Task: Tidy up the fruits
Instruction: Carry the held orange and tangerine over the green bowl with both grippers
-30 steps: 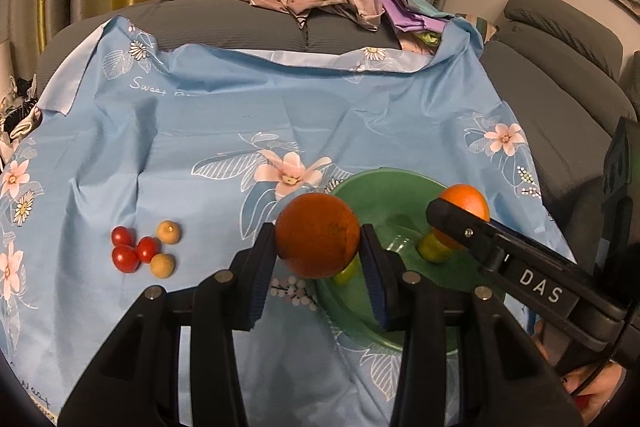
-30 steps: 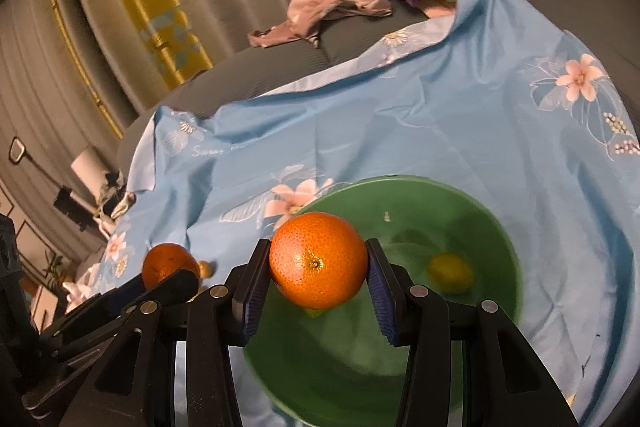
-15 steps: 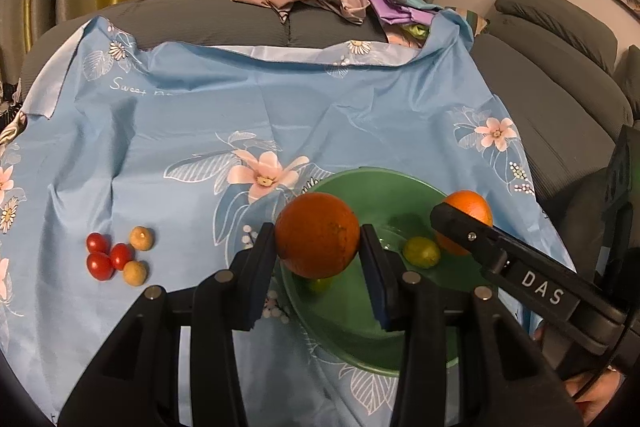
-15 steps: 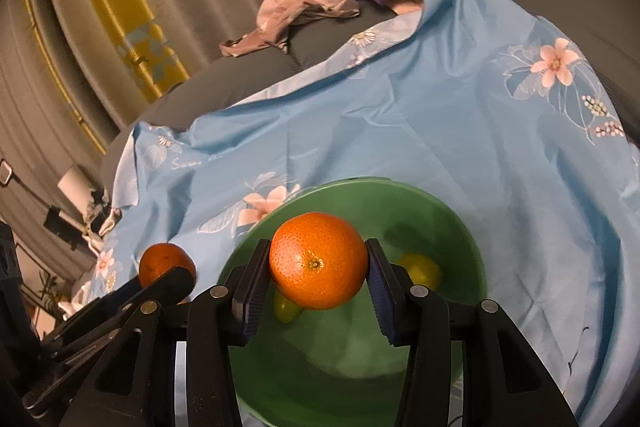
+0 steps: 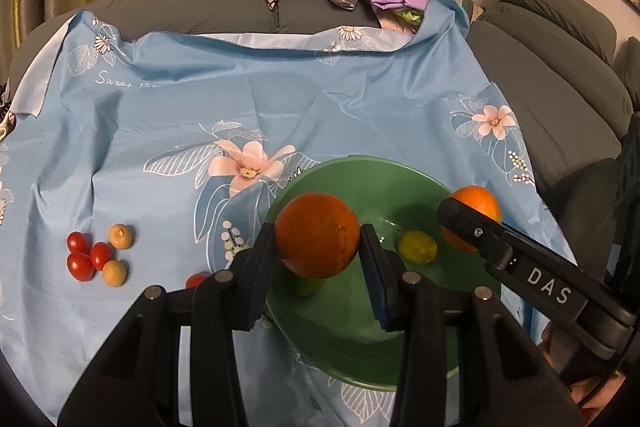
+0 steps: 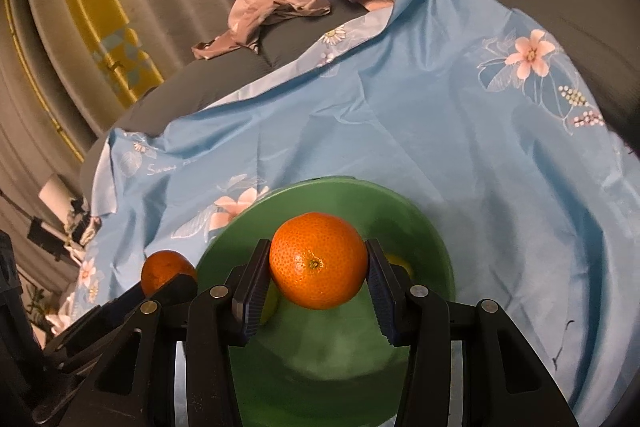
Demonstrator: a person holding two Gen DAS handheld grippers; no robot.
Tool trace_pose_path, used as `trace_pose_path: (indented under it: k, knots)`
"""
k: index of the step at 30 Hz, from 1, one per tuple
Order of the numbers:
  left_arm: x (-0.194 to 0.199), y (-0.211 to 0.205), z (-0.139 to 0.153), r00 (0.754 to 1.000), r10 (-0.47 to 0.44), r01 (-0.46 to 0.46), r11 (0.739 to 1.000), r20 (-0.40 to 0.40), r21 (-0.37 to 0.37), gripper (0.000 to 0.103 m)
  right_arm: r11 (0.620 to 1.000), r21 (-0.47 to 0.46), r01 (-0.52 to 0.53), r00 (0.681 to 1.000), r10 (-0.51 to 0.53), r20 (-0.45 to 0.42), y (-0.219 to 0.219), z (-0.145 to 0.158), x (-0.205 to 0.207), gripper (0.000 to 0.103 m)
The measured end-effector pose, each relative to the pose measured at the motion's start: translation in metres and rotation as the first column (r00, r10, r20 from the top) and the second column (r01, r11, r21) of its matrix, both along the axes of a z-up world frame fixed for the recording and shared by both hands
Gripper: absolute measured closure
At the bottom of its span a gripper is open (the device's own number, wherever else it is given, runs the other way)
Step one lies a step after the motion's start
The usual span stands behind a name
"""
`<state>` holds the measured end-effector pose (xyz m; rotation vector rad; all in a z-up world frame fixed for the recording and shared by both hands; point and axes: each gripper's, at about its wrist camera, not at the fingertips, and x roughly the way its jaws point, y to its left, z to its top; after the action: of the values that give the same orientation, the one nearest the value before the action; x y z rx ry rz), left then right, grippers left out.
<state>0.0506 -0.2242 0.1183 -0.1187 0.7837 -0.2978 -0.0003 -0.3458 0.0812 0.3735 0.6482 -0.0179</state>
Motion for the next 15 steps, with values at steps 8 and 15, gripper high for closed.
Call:
trace_pose_path:
  k: [8,15]
  knots:
    - [0.006,-0.009,-0.007,1.0,-0.024,0.024,1.0,-0.021,0.002,0.061,0.999,-0.017,0.048,0.998,-0.048,-0.03,-0.008,-0.006,0.002,0.055]
    - [0.009,-0.014,-0.011,0.999,-0.037,0.037,0.999,-0.034,0.005,0.061,0.998,-0.029,0.059,0.997,-0.06,-0.038,-0.009,-0.007,0.004,0.055]
